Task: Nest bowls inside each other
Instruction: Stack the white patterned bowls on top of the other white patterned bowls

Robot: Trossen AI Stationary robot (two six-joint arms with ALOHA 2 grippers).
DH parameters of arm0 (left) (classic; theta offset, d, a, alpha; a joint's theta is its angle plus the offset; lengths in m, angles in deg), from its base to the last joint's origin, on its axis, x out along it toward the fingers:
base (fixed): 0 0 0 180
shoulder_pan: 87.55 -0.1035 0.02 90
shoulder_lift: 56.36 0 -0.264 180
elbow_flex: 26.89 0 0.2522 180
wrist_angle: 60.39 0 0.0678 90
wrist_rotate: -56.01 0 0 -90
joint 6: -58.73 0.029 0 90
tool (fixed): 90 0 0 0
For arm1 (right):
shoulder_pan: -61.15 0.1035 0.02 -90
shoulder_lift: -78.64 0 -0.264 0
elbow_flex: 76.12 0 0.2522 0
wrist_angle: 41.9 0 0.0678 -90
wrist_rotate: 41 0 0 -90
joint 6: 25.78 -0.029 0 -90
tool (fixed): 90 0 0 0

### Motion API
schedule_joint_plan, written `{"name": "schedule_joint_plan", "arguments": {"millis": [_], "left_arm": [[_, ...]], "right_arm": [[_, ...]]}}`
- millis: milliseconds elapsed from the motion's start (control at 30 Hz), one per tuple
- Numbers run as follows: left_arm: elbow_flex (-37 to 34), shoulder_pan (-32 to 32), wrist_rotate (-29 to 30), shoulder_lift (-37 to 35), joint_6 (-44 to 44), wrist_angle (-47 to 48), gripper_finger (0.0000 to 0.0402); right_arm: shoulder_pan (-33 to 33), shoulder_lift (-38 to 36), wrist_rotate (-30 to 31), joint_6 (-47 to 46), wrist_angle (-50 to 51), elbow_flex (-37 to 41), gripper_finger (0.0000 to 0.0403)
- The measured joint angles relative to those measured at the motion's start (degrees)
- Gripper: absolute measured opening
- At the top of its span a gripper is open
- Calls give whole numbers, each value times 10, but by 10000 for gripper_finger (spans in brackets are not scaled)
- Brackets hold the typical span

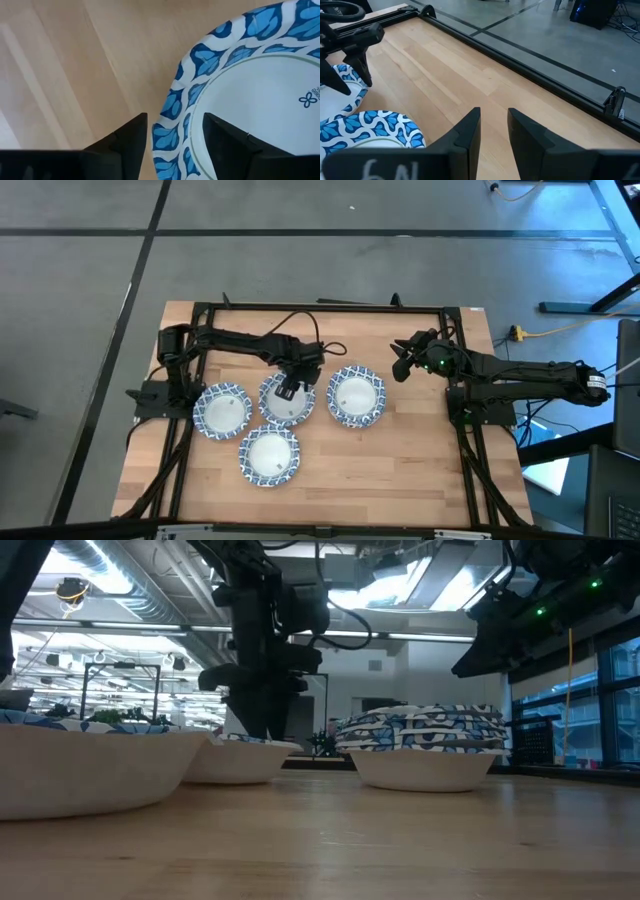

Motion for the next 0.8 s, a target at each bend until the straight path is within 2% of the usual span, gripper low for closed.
{"name": "schedule_joint_plan", "arguments": {"millis": [633, 800], "left_arm": [[0, 6, 1, 57, -10, 1, 185], [0, 2, 2, 57, -10, -1, 166]], "right_arm": [[0, 0, 0, 3, 3, 0, 98], [0, 0, 0, 10, 3, 0, 98]]}}
